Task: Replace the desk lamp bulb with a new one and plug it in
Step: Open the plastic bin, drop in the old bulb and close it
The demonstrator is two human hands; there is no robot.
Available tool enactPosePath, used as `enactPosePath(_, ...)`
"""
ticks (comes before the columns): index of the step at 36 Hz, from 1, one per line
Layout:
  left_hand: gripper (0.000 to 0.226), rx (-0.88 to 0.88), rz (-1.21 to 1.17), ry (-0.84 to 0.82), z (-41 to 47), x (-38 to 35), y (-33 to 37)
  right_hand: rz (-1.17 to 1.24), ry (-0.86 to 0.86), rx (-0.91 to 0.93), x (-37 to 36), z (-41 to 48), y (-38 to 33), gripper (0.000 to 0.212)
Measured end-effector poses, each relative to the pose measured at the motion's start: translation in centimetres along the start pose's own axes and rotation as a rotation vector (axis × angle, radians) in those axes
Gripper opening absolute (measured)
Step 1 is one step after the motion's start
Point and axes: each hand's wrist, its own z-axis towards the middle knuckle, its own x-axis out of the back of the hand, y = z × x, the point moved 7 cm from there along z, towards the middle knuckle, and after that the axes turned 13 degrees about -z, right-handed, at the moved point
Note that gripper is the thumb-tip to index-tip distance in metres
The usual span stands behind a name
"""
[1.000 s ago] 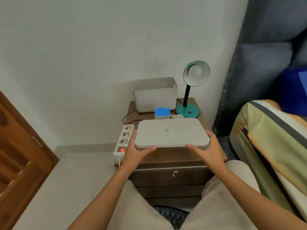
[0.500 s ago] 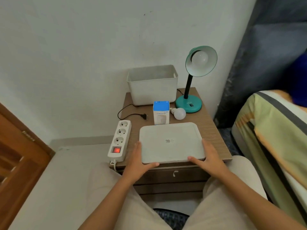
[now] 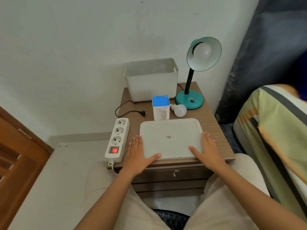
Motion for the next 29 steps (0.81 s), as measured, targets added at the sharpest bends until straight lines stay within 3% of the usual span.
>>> enactPosePath(3, 0.122, 0.008, -0.027, -0.013, 0.1, 0.0, -0.1, 0.009, -0.004, -0.005, 0.0, 0.2, 0.0, 0.084)
enactPosePath(6, 0.104, 0.003, -0.100, 0.004, 0.5, 0.6, 0.4, 0.055, -0.020, -0.008, 0.1, 0.9, -0.2, 0.084)
enactPosePath(12, 0.083, -0.100, -0.260, 0.145, 4.3, 4.7, 2.8, 0.121, 0.030, -0.036, 2.3, 4.3, -2.0, 0.073)
enactPosePath(18, 0.084, -0.103, -0.363, 0.307, 11.6, 12.3, 5.1, 0.183, 0.136, 0.070, 5.7, 10.0, -5.3, 0.054)
enactPosePath(21, 0.078, -0.139, -0.416, 0.375, 15.7, 15.9, 6.1, 0.150, 0.079, 0.068, 5.6, 12.7, -6.2, 0.056)
enactPosePath(29, 0.107, -0.032, -0.486, 0.391, 23.7, 18.9, 6.3, 0.077, 0.040, 0.026, 3.7, 17.0, -7.2, 0.058)
